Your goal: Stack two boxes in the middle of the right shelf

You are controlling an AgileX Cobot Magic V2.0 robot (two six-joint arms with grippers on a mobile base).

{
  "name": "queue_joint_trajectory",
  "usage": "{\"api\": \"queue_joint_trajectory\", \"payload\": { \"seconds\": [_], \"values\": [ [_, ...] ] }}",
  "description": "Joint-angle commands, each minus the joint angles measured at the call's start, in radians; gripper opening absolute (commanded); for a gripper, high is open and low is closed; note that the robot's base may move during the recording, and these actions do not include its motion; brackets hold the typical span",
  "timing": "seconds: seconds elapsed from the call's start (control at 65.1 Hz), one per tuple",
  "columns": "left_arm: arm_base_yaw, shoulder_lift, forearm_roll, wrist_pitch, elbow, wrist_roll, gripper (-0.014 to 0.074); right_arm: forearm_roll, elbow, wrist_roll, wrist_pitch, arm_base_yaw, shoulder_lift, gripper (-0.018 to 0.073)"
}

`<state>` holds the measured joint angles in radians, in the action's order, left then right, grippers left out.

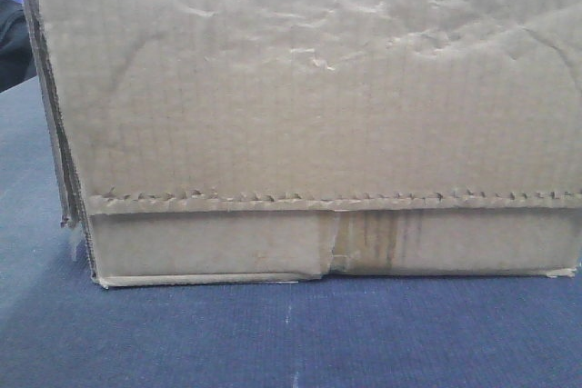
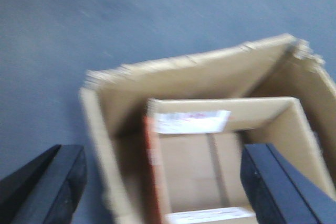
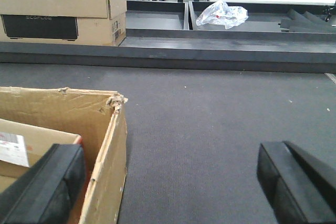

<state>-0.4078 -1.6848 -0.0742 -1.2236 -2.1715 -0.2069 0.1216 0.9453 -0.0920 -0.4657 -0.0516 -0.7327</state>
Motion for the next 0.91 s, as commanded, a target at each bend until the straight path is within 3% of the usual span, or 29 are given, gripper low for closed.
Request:
{"api": "queue_joint_trajectory", "payload": {
  "seconds": [0.0, 0.292, 0.568, 0.707, 0.891],
  "values": [
    [0.042, 0.043, -0.003, 0.002, 0.015, 0.056, 0.0488, -0.003, 0.045, 0.000, -0.012, -0.003, -0.014, 0.0570],
    [0.175, 0.167, 0.026, 0.002, 0.202, 0.074, 0.0488, -0.003, 0.263, -0.005, -0.246, -0.088, -0.199, 0.0570],
    [0.124, 0.173, 0.091, 0.002, 0.357, 0.074, 0.0488, -0.012, 0.502, -0.007, -0.566, -0.133, -0.426, 0.0570],
    [0.065, 0.148, 0.086, 0.002, 0.395, 0.074, 0.0488, -0.012, 0.518, -0.015, -0.601, -0.143, -0.491, 0.0570],
    [0.052, 0.083, 0.084, 0.002, 0.421, 0.067, 0.0488, -0.012, 0.518, -0.022, -0.624, -0.190, -0.560, 0.0570]
  ]
}}
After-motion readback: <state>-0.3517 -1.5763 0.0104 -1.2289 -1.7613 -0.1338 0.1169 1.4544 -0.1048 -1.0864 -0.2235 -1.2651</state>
